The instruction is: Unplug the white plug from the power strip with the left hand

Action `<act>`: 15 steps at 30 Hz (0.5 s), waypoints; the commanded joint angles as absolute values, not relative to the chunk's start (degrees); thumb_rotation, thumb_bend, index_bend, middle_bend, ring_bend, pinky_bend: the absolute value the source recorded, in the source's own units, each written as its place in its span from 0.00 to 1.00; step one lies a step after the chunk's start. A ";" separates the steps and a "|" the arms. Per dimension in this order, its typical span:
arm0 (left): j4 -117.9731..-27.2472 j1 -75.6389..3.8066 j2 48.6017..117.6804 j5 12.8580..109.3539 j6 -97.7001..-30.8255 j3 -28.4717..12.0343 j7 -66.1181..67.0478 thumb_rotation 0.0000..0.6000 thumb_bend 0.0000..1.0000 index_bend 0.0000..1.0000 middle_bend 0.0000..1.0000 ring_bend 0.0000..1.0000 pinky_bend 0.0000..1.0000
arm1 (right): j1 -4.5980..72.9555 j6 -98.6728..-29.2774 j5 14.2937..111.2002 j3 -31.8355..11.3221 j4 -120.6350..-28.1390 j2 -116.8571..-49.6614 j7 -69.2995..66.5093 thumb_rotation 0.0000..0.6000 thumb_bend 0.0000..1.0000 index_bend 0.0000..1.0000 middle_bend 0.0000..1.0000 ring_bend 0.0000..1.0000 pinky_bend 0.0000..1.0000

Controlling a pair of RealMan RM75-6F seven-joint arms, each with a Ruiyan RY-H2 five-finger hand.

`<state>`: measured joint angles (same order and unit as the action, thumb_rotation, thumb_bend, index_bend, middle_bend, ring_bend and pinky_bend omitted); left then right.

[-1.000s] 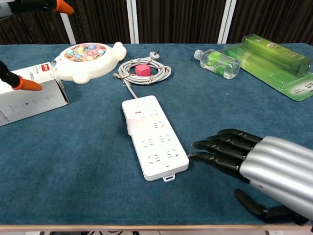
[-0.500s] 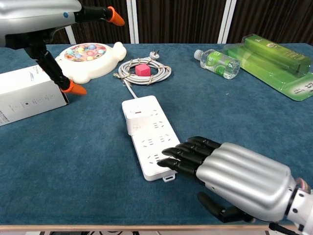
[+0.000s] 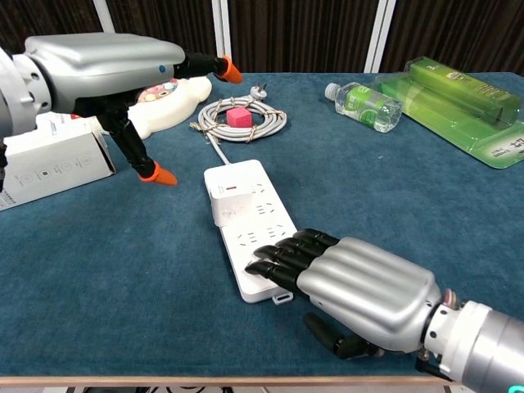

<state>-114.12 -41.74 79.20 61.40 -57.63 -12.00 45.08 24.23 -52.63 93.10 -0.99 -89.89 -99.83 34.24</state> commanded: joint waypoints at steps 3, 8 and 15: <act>-112.42 -43.42 80.77 59.87 -57.19 -11.26 45.07 1.00 0.00 0.13 0.08 0.02 0.00 | 24.96 -52.33 91.74 -0.94 -88.66 -100.94 34.82 1.00 0.73 0.00 0.00 0.00 0.01; -111.02 -44.88 82.29 58.47 -57.07 -10.61 44.95 1.00 0.01 0.15 0.12 0.03 0.00 | 25.32 -52.70 90.87 -0.52 -87.83 -101.59 34.71 1.00 0.73 0.00 0.00 0.00 0.01; -109.85 -46.30 83.40 57.63 -57.60 -9.77 45.01 1.00 0.03 0.19 0.20 0.05 0.00 | 25.77 -53.64 90.53 0.07 -87.73 -101.85 34.74 1.00 0.73 0.00 0.00 0.00 0.01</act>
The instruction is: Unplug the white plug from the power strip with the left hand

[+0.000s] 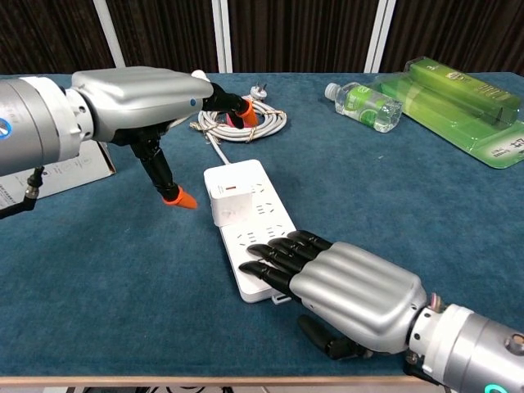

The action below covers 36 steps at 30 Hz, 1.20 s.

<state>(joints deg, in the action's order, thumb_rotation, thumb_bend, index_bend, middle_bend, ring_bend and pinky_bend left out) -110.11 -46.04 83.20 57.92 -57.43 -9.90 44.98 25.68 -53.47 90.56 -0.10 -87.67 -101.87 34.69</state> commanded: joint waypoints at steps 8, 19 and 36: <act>-107.31 -49.16 83.75 54.56 -56.20 -8.60 47.52 1.00 0.04 0.21 0.24 0.06 0.00 | 25.90 -54.52 89.84 0.96 -88.07 -101.66 34.85 1.00 0.73 0.00 0.00 0.00 0.01; -103.88 -54.44 85.96 50.33 -53.15 -7.70 50.02 1.00 0.07 0.29 0.24 0.06 0.00 | 26.09 -56.00 89.43 1.64 -88.84 -101.06 34.88 1.00 0.73 0.00 0.00 0.00 0.01; -98.46 -58.41 89.30 46.29 -52.82 -5.07 51.06 1.00 0.10 0.33 0.32 0.07 0.00 | 26.22 -57.43 88.37 2.10 -88.69 -99.98 33.86 1.00 0.73 0.00 0.00 0.00 0.01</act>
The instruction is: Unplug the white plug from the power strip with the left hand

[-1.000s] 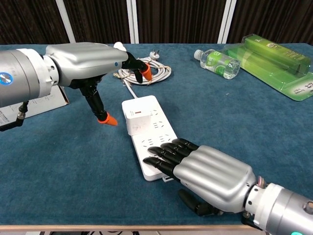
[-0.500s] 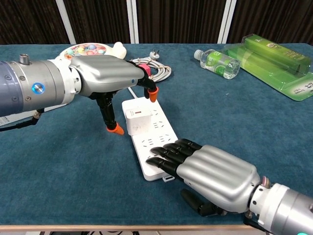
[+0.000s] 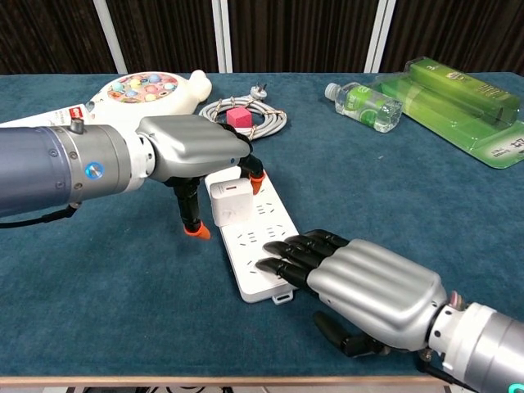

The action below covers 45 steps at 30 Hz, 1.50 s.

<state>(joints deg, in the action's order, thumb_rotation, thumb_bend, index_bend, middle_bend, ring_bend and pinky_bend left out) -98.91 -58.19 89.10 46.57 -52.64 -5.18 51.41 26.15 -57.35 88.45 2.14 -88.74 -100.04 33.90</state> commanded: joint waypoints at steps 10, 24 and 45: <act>-96.44 -58.99 90.82 46.21 -53.33 -4.19 49.47 1.00 0.12 0.37 0.37 0.08 0.00 | 26.37 -57.85 87.99 2.44 -88.45 -100.08 33.60 1.00 0.73 0.00 0.00 0.00 0.01; -94.08 -59.15 92.73 47.40 -54.34 -3.66 47.51 1.00 0.20 0.44 0.45 0.10 0.00 | 26.37 -58.56 87.50 2.76 -88.26 -100.02 33.44 1.00 0.73 0.00 0.00 0.00 0.01; -92.03 -58.52 95.23 48.83 -55.85 -2.84 46.44 1.00 0.40 0.55 0.59 0.15 0.00 | 26.70 -58.85 86.98 2.90 -87.86 -99.79 32.47 1.00 0.73 0.00 0.00 0.00 0.01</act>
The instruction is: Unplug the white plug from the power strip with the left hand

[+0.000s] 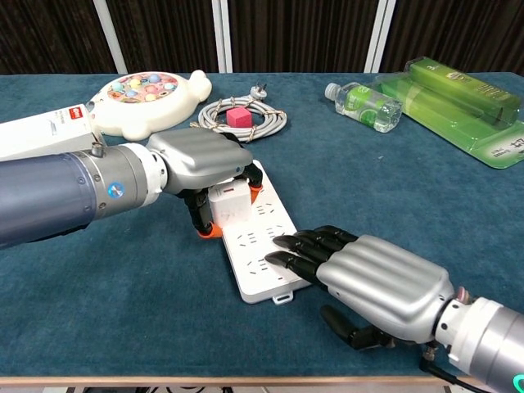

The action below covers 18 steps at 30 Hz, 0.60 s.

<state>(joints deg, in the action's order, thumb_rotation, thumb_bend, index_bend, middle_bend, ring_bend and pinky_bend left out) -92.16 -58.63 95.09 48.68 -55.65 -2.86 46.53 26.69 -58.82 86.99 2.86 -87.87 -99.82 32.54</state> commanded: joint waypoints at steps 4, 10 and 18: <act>-91.86 -58.36 95.41 49.11 -56.12 -2.79 46.41 1.00 0.43 0.57 0.61 0.16 0.00 | 26.74 -58.90 86.90 2.96 -87.82 -99.68 32.34 1.00 0.73 0.00 0.00 0.00 0.01; -91.92 -58.19 95.59 49.86 -56.34 -2.97 46.01 1.00 0.44 0.60 0.63 0.17 0.01 | 26.74 -58.96 86.84 3.17 -87.84 -99.75 32.27 1.00 0.73 0.00 0.00 0.00 0.01; -91.85 -57.70 95.93 51.07 -57.18 -3.20 45.54 1.00 0.45 0.62 0.66 0.19 0.03 | 26.68 -59.13 86.83 3.43 -87.72 -100.01 32.40 1.00 0.73 0.00 0.00 0.00 0.01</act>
